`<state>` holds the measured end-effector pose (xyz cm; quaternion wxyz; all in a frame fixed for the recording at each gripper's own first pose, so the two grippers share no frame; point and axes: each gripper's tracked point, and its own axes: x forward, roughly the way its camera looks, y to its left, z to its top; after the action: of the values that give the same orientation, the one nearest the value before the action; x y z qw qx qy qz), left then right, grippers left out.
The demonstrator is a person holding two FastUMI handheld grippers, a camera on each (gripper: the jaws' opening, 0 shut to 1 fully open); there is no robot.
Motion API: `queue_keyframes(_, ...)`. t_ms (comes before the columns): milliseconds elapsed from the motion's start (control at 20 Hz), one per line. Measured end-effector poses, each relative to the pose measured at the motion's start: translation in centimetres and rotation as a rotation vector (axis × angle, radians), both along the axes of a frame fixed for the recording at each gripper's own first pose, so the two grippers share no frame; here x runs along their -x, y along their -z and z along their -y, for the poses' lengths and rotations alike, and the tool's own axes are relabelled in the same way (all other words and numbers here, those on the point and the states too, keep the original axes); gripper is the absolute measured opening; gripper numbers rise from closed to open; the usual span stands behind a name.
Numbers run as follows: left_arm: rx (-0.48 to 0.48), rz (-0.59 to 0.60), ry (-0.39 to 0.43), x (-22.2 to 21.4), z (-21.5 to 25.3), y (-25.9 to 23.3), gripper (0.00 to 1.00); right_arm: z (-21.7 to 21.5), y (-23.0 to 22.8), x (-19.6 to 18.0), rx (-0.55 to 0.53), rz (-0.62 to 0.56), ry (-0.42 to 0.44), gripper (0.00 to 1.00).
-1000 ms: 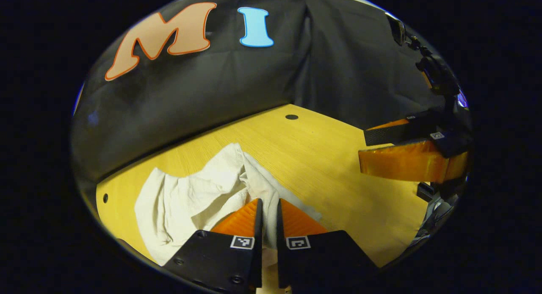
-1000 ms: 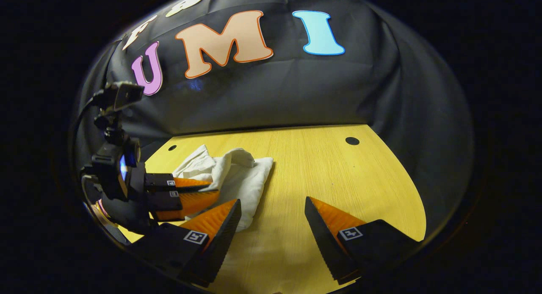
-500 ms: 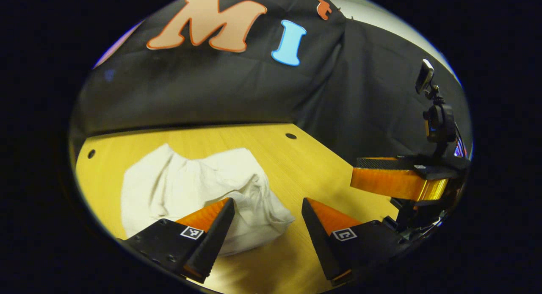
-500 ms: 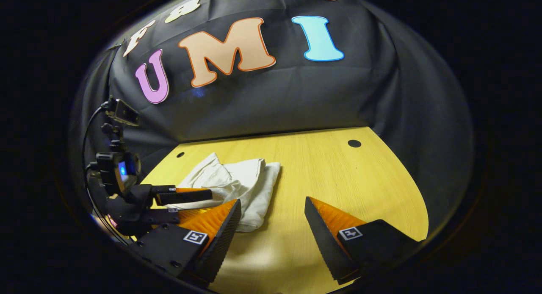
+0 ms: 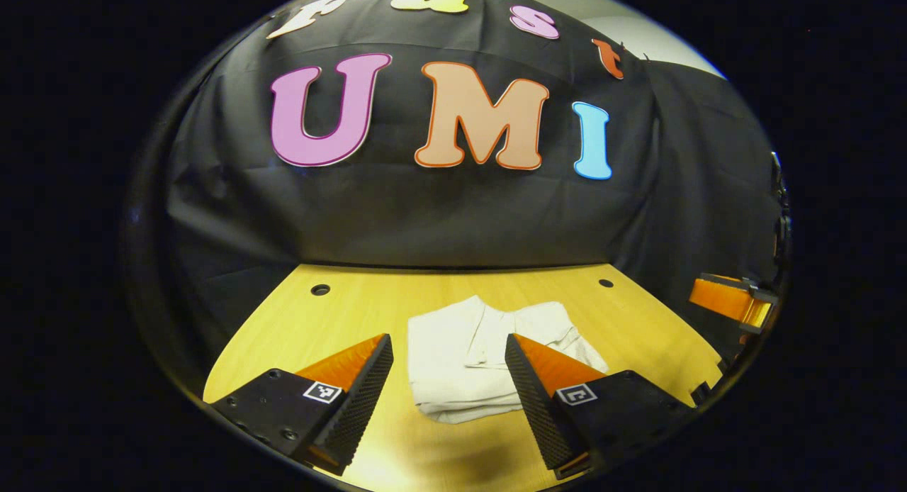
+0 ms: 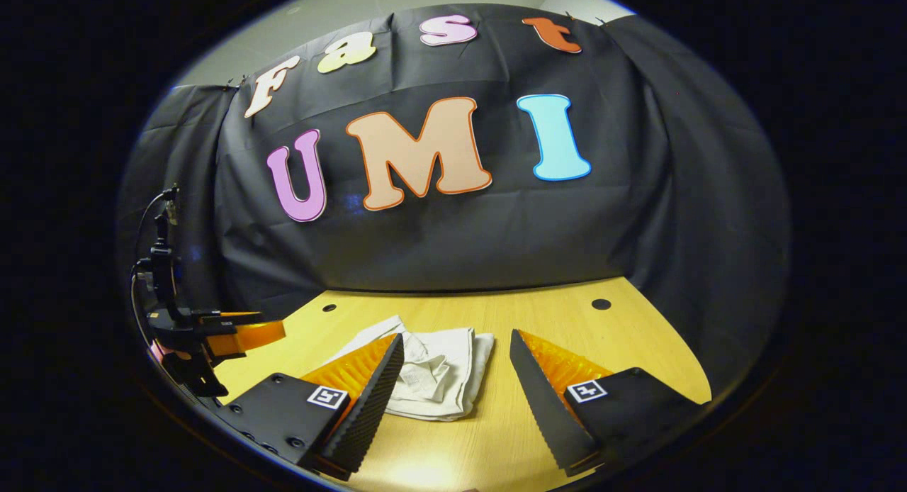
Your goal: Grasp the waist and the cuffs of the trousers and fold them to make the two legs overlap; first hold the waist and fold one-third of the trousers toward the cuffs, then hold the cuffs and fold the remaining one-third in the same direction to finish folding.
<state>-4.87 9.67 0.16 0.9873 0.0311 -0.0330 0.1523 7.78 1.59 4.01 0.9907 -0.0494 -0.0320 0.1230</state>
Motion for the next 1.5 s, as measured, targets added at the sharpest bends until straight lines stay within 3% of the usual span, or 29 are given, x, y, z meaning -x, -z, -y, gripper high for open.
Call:
queue_keyframes(250,0.072,-0.024,0.044,0.8,0.9,1.2,0.93,0.3,-0.2,2.8,0.003,0.044,0.036,0.97)
queue_keyframes(650,0.022,-0.069,0.104,1.8,2.4,2.4,0.94,-0.2,0.0,5.8,0.003,0.080,0.078,0.93)
queue_keyframes(1500,0.020,-0.101,0.109,1.7,2.6,2.7,0.94,1.3,-0.5,5.8,-0.005,0.093,0.121,0.97)
